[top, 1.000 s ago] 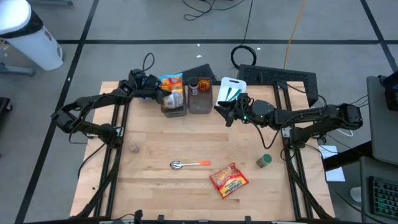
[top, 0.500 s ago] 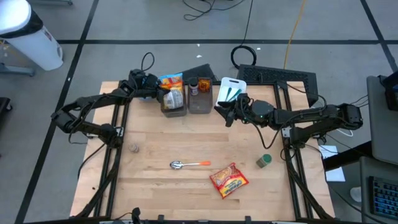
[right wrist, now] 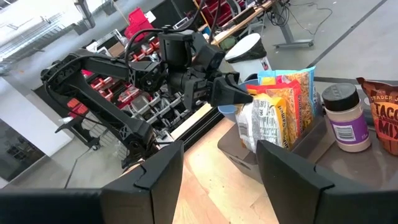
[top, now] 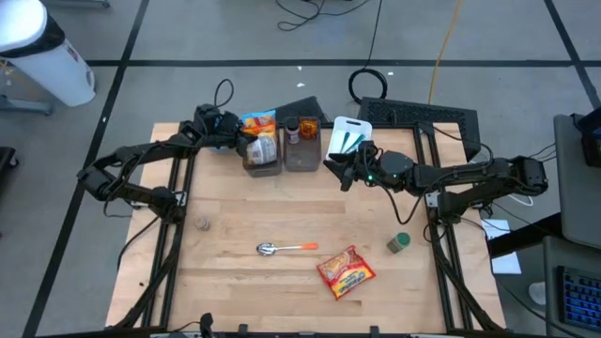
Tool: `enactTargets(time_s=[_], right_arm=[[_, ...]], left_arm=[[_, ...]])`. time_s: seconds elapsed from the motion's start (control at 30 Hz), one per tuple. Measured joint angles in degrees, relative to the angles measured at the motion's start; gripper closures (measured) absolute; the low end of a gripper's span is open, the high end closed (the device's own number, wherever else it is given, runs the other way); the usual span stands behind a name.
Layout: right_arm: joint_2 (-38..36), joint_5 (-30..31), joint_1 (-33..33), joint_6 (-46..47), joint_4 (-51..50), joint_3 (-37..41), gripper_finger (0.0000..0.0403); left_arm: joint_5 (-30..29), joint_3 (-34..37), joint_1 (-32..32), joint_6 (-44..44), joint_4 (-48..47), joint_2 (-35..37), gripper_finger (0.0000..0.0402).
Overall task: Pick & Place Food Item
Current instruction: Put the yellow noodle pack into the left black bin, then put the orange spoon into the white bin
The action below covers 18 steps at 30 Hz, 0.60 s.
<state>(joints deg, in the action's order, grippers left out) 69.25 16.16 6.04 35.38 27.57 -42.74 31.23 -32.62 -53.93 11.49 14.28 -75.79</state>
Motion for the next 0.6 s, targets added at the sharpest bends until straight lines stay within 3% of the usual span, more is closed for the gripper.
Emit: enactTargets(time_s=[0.13,0.43,0.6], right_arm=[[0.0,0.0,0.0,0.0,0.0,0.0,0.0206],[0.0,0.0,0.01,0.0,-0.02,0.0,0.0206],[0.0,0.0,0.0,0.0,-0.02,0.0,0.0206]], left_arm=[[0.2,-0.04,0.0,0.13,1.27,0.02,0.0366],[-2.32,-0.07,-0.04,1.27,1.95,0.04,0.0267],[-3.27,-0.2,-0.04,1.7,2.38,0.04,0.0234]])
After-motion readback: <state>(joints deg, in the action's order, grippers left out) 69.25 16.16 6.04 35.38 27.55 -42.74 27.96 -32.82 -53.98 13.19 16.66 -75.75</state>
